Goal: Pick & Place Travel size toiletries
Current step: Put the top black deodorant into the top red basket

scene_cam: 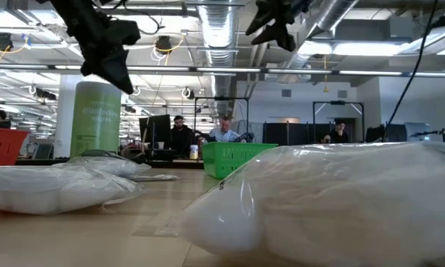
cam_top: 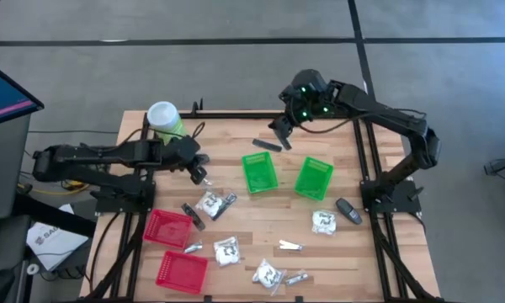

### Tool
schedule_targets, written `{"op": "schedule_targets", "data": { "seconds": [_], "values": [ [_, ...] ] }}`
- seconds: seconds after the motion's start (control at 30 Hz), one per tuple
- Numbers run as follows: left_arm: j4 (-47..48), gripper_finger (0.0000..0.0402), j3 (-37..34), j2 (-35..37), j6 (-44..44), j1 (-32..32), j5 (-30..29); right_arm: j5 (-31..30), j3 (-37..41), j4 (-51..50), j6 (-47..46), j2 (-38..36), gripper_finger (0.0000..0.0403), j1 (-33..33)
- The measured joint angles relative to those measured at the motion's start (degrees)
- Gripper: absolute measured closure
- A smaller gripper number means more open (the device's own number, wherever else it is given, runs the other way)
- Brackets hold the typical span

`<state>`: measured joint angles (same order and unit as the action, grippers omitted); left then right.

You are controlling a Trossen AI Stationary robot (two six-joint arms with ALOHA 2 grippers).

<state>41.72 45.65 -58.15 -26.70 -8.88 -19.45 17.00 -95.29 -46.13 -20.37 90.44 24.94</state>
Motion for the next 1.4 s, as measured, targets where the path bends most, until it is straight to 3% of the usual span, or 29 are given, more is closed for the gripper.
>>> {"op": "schedule_targets", "data": {
  "seconds": [0.2,0.47,0.67,0.97,1.4],
  "values": [
    [6.6,0.0402,0.0,-2.6,1.1,-6.1,0.9,2.2,-3.3,0.2,0.0,2.7,0.0282,0.4],
    [8.3,0.0402,0.0,-14.4,-1.9,-11.4,0.4,3.0,-3.6,0.1,0.0,3.5,0.0282,0.2],
    [6.5,0.0402,0.0,-21.8,-7.0,-11.2,-5.8,3.0,-3.6,-0.1,0.0,3.1,0.0282,-0.6],
    [4.7,0.0402,0.0,-22.1,-8.3,-10.2,-10.7,3.0,-3.6,-0.2,0.0,3.1,0.0282,-1.9],
    [3.1,0.0402,-0.3,-27.6,-9.3,-9.4,-7.3,3.0,-3.6,-0.1,0.4,3.1,0.0282,-2.3]
  ]
}}
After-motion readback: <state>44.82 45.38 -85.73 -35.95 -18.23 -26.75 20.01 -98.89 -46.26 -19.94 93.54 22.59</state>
